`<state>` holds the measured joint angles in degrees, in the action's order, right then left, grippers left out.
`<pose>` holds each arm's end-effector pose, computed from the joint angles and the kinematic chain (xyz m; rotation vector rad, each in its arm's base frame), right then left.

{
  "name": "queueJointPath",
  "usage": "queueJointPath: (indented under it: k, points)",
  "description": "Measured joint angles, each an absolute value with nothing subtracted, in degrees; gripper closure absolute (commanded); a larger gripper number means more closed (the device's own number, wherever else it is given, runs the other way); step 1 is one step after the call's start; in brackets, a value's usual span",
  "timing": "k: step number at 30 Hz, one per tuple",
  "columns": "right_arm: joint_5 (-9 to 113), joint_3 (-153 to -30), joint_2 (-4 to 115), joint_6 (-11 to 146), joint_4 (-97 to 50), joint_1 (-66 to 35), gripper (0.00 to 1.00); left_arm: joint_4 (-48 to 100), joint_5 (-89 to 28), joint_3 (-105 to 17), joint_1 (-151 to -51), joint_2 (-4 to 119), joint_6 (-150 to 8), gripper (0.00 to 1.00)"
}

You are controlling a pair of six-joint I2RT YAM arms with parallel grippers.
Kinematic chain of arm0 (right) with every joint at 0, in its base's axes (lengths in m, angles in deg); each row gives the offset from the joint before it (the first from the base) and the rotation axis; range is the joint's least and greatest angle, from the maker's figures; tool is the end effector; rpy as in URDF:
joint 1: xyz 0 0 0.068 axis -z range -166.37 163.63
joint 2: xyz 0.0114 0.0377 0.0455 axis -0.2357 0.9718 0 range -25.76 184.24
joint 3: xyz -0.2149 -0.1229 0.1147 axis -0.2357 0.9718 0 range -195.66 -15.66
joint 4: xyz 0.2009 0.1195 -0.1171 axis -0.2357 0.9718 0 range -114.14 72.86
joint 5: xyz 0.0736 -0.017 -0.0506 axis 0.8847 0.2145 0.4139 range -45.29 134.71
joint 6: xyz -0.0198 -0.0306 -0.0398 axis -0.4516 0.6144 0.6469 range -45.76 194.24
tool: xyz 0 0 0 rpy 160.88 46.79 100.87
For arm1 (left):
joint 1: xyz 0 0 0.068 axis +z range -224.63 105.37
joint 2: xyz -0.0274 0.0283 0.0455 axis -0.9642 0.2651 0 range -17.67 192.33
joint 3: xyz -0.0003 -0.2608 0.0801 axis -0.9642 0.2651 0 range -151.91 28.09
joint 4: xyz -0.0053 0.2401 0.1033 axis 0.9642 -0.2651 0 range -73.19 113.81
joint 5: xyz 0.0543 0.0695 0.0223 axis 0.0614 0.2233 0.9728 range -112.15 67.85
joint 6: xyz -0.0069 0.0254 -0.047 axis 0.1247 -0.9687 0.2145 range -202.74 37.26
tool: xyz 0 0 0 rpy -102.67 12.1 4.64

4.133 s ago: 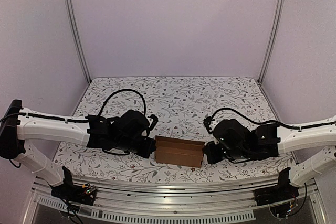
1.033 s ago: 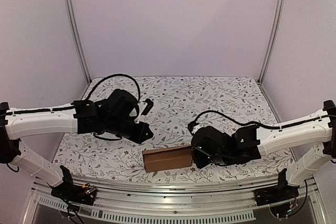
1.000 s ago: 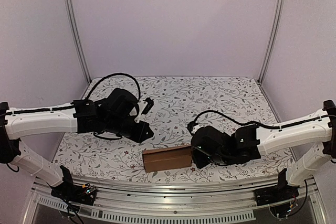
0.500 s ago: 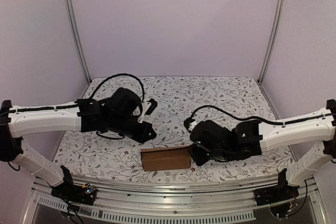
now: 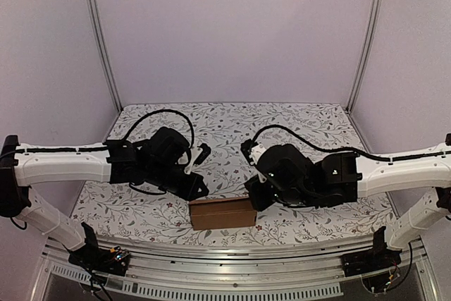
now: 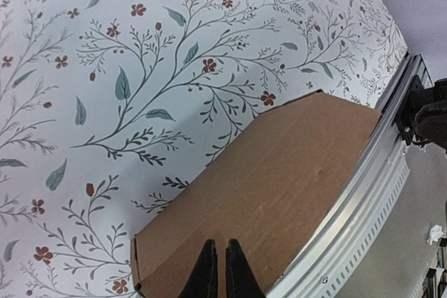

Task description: Fold the paper box

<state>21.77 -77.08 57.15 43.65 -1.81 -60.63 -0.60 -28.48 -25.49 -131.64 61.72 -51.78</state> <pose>0.0986 0.2988 0.2676 -0.6714 2.2115 0.4932 0.1535 -0.2438 0.2363 0.6399 2.5338 -0.7605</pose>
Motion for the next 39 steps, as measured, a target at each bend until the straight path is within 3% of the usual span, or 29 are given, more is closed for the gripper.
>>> queueJointPath:
  k: [28, 39]
  points:
    - [7.5, -68.9, 69.6, 50.2, -38.5, -67.1, 1.00, 2.2, -30.5, -21.6, -132.0, 60.9, -50.1, 0.94]
    - [-0.4, -62.8, 76.4, 46.1, -49.0, -71.9, 1.00, 3.1, -30.6, -20.7, -132.0, 60.7, -49.9, 0.93]
